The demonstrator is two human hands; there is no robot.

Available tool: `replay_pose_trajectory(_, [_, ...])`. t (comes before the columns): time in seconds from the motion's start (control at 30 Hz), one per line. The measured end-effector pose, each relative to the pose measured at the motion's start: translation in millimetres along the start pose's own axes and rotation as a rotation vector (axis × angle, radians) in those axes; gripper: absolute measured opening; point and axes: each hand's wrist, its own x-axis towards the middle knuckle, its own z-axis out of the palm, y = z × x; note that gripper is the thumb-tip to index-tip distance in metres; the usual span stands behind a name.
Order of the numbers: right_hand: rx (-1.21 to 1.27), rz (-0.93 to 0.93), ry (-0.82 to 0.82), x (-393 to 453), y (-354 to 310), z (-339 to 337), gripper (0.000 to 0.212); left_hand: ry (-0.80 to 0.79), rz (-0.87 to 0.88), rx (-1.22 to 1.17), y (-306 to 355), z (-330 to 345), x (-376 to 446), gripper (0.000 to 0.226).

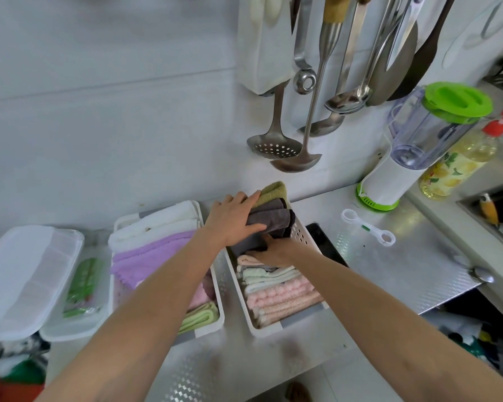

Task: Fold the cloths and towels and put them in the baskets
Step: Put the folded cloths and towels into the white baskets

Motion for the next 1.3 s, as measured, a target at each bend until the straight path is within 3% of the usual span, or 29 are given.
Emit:
replay_pose_trajectory(0.17, [-0.094,0.0,-0.103,6.2,3.9,5.1,0.056,-0.026,0.028,-0.008,8.2,-2.0,-4.9,0.077])
replay_pose_trajectory(0.27, [-0.267,0.051,0.009,12.5,11.7,10.1,0.068,-0.028,0.009,0.01,14.8,-1.8,-5.7,0.075])
replay_pose_trajectory(0.33, [-0.301,0.073,-0.007,12.8,13.9,15.1,0.072,-0.034,0.001,0.016,15.3,-2.2,-4.7,0.073])
replay_pose_trajectory(0.43, [-0.252,-0.029,-0.032,4.8,10.9,11.9,0.05,-0.045,0.003,0.006,17.6,-2.2,-4.2,0.07])
replay_pose_trajectory(0.5, [-0.274,-0.126,0.11,-11.4,11.8,1.3,0.038,-0.032,0.006,0.005,18.2,-0.7,-4.9,0.068])
replay_pose_trajectory(0.63, [-0.576,-0.258,0.725,-40.7,19.6,-27.2,0.019,-0.08,0.025,-0.034,12.9,-1.3,-3.7,0.082])
replay_pose_trajectory(0.7, [-0.639,-0.385,0.918,-36.8,24.9,-36.5,0.039,-0.103,0.033,-0.013,13.4,-3.3,-6.1,0.099])
replay_pose_trajectory(0.73, [-0.671,-0.416,0.921,-30.0,28.0,-39.9,0.056,-0.101,0.03,0.005,14.8,-3.7,-8.2,0.106])
replay_pose_trajectory(0.8, [-0.743,-0.421,0.744,-17.1,28.2,-42.5,0.084,-0.08,0.026,0.034,18.5,-3.1,-11.6,0.107])
replay_pose_trajectory(0.87, [-0.788,-0.402,0.631,-6.7,24.7,-45.2,0.094,-0.05,0.046,0.057,20.5,-0.8,-10.7,0.096])
replay_pose_trajectory(0.93, [-0.856,-0.376,0.658,-1.2,19.7,-47.1,0.091,-0.017,0.067,0.09,19.4,-0.6,-8.9,0.081])
replay_pose_trajectory(1.03, [-0.841,-0.375,0.691,5.7,16.5,-44.4,0.068,-0.02,0.066,0.171,15.1,-1.2,-8.8,0.069])
replay_pose_trajectory(1.17, [-0.865,-0.402,0.627,17.6,22.8,-33.2,0.053,-0.111,-0.011,0.156,18.7,20.2,-16.4,0.079])
replay_pose_trajectory(1.3, [-0.808,-0.429,0.576,26.7,18.2,-38.2,0.055,-0.104,-0.025,0.123,12.2,19.0,-10.6,0.076])
